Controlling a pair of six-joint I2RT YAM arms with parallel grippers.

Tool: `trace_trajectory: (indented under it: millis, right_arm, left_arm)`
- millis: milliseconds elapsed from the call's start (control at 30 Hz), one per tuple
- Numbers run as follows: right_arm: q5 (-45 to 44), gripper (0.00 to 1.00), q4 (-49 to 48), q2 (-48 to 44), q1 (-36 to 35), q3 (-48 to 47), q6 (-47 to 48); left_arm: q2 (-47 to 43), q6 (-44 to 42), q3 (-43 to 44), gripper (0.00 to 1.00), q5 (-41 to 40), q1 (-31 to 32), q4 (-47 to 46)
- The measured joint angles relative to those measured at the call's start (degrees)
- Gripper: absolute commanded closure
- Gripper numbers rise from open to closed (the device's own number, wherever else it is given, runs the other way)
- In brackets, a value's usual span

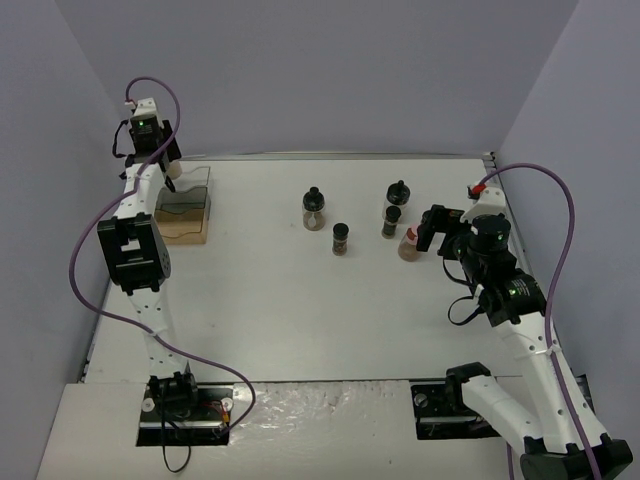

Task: Organize the condiment bottles

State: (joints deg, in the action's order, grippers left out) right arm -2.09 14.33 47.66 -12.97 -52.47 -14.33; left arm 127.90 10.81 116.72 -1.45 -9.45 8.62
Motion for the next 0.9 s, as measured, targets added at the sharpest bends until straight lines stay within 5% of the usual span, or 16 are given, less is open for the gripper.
trace_trajectory:
  millis: [433,733,900]
  right_arm:
    - [0.0,0.0,-0.3,0.0,-0.3,0.5,-0.1]
    - [0.0,0.0,-0.4,-0.2,-0.3,1.0,-0.5]
    - [0.0,0.0,-0.5,-0.2,-0.3,1.8,-0.9]
  left_arm:
    - [0.0,0.0,-3.5,1.0,0.1,-0.4,-0.2]
    - [0.1,0.3,-5.0,0.55,0.4,-1.1,-1.3]
    - [1.0,0.5,-5.0,0.42,0.6,-1.2,-1.7]
